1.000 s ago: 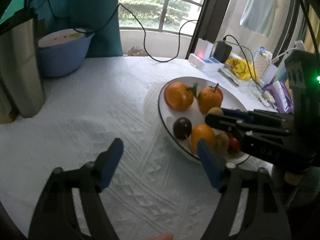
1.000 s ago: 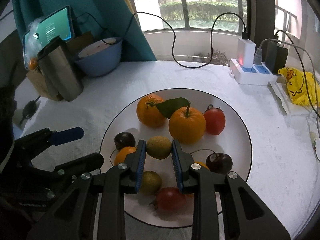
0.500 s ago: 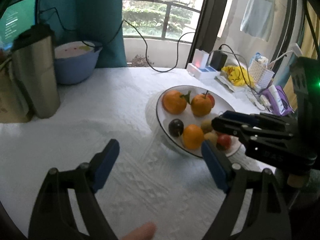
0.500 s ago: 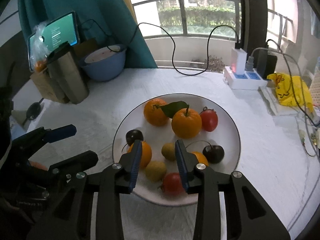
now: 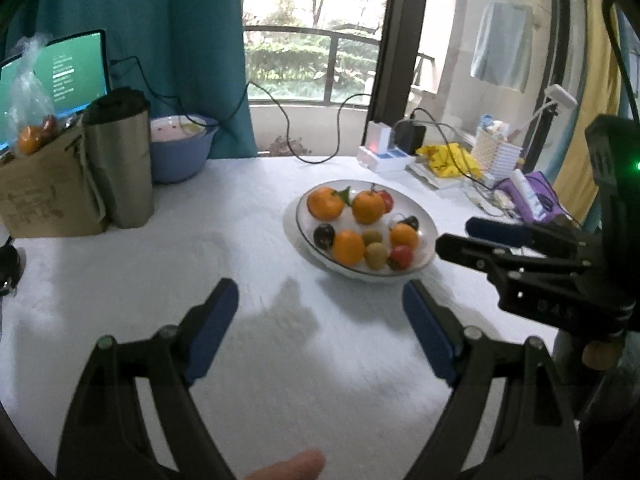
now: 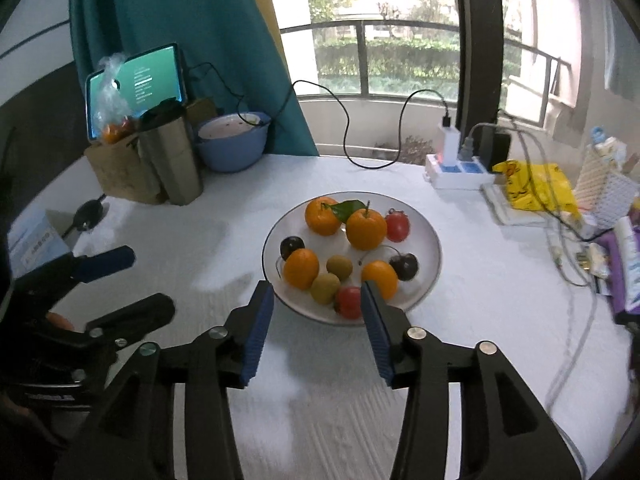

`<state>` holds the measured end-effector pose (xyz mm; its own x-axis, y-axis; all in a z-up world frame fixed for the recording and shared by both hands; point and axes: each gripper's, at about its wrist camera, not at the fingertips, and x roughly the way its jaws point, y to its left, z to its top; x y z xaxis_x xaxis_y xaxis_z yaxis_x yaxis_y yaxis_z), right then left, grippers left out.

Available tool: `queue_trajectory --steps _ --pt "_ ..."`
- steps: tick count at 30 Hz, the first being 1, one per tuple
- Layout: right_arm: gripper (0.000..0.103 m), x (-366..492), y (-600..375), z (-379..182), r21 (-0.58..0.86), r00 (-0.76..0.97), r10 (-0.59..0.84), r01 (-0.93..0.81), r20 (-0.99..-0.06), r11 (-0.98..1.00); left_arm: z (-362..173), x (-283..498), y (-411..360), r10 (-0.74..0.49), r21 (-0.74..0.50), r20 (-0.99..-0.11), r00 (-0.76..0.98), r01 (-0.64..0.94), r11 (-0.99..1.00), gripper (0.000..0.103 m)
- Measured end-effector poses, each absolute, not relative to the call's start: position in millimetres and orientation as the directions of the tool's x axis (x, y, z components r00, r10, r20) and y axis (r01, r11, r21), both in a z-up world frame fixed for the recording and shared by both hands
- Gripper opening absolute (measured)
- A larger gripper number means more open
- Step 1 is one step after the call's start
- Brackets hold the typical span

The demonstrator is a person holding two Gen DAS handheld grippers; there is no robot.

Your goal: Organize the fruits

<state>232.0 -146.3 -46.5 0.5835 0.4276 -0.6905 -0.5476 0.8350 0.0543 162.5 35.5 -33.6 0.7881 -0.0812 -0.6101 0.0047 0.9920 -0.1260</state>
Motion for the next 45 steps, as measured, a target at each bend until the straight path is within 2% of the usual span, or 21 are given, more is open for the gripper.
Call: queue_trajectory --steps 2,4,12,16,22,23,25,30,36,37,39,45 --pt "0.072 221 -151 -40 0.037 0.603 0.421 -0.544 -0.678 0.838 -29 150 34 -0.072 -0.122 -0.599 0.798 -0.002 0.992 0.085" --pt "0.075 209 -157 -32 0.016 0.628 0.41 -0.535 -0.662 0.845 -23 140 33 -0.061 -0.123 -0.58 0.813 -0.013 0.992 0.085" --pt "0.077 161 -183 12 -0.038 0.732 0.35 -0.455 -0.585 0.89 15 97 16 -0.012 -0.069 -0.49 0.872 -0.025 0.997 0.085" --pt "0.077 138 -193 38 -0.053 0.776 0.326 -0.418 -0.54 0.907 33 77 15 -0.045 -0.106 -0.463 0.885 -0.004 0.994 0.085" --pt "0.077 100 -201 76 -0.081 0.845 0.303 -0.374 -0.442 0.924 65 54 23 -0.03 -0.146 -0.419 0.908 -0.034 0.989 0.085" --pt "0.08 92 -203 84 -0.077 0.853 0.303 -0.368 -0.425 0.927 73 50 24 -0.019 -0.147 -0.402 0.916 -0.043 0.988 0.085" --pt "0.087 81 -207 95 -0.073 0.864 0.311 -0.367 -0.397 0.927 84 41 22 -0.005 -0.129 -0.365 0.931 -0.046 0.991 0.085" --pt "0.087 66 -211 115 -0.079 0.875 0.33 -0.38 -0.355 0.922 99 28 11 0.016 -0.039 -0.295 0.955 -0.028 0.999 0.085" --pt "0.087 53 -212 137 -0.106 0.903 0.312 -0.355 -0.294 0.929 115 15 11 0.027 -0.031 -0.223 0.974 -0.034 0.999 0.085" --pt "0.087 50 -212 140 -0.108 0.909 0.307 -0.348 -0.28 0.931 116 14 12 0.042 -0.032 -0.214 0.976 -0.05 0.998 0.086" --pt "0.087 46 -214 144 -0.106 0.917 0.302 -0.338 -0.262 0.935 119 15 17 0.069 -0.048 -0.213 0.975 -0.081 0.996 0.093" --pt "0.087 41 -217 150 -0.109 0.93 0.279 -0.311 -0.238 0.944 129 8 17 0.073 -0.042 -0.18 0.981 -0.082 0.996 0.093"
